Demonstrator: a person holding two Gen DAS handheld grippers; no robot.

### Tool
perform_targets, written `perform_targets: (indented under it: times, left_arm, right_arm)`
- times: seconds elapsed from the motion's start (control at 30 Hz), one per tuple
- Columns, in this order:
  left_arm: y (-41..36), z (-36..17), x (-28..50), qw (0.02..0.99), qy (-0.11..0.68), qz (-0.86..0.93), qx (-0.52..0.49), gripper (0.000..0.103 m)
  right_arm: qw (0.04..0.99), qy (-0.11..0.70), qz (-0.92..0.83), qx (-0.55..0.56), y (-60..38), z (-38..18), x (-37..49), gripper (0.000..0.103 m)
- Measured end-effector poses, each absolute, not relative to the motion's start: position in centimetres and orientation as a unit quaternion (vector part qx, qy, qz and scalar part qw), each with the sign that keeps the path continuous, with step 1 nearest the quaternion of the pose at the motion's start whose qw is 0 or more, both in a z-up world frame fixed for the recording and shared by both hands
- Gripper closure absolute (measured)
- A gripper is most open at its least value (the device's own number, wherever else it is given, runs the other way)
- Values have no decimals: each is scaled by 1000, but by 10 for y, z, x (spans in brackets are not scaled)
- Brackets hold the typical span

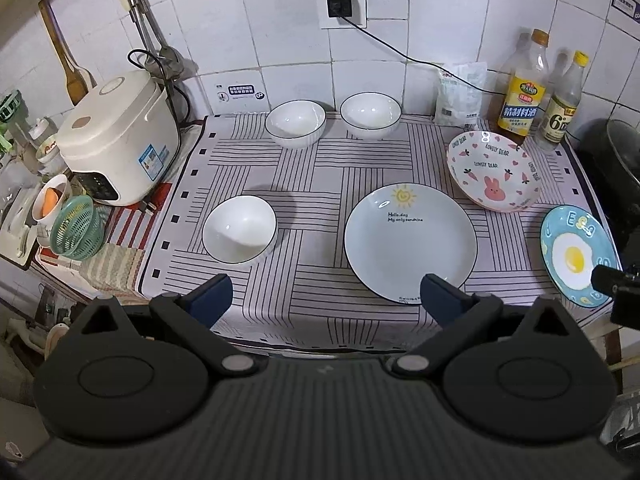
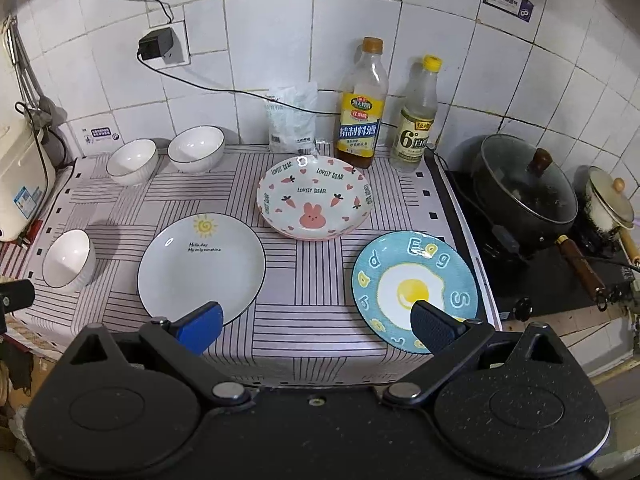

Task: Organize plates and bowls

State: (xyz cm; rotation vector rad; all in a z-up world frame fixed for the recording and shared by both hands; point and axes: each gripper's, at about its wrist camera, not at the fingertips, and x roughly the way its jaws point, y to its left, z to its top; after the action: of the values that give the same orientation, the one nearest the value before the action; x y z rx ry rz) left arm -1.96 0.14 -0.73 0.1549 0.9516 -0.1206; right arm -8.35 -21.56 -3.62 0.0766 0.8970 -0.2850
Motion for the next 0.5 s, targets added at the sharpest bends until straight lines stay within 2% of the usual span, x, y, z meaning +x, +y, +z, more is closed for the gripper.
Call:
perform_targets:
  times: [0.5]
  left_arm:
    - [-4, -17, -25, 875, 472, -72, 83, 1]
  right_arm:
    - [892, 427, -146, 34, -218, -41, -85, 1]
